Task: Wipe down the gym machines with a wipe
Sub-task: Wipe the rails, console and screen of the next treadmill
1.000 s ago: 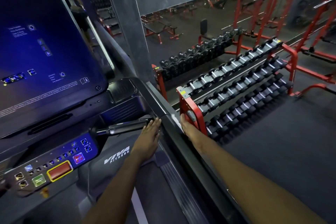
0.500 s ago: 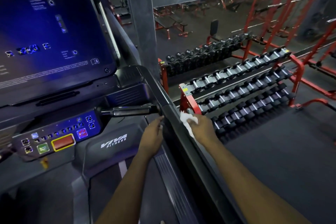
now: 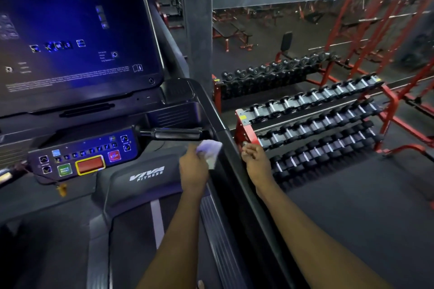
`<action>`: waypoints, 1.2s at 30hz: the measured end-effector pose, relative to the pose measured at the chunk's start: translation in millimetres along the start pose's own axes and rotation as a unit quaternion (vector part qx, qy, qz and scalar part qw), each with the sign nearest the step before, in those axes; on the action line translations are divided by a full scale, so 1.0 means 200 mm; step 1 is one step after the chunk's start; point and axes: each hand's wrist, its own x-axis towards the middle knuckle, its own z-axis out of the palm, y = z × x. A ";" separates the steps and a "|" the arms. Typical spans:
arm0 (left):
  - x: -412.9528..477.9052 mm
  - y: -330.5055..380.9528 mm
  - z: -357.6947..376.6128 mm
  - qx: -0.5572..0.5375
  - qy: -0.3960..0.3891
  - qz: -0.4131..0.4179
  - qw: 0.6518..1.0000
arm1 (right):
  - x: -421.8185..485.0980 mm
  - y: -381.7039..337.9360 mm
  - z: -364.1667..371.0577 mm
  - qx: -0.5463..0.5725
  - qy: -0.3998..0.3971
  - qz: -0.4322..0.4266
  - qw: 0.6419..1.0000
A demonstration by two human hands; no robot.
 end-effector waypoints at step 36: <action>-0.33 -0.19 0.46 -0.355 -0.223 0.020 0.908 | 0.03 0.12 0.02 -0.177 -0.106 0.001 0.979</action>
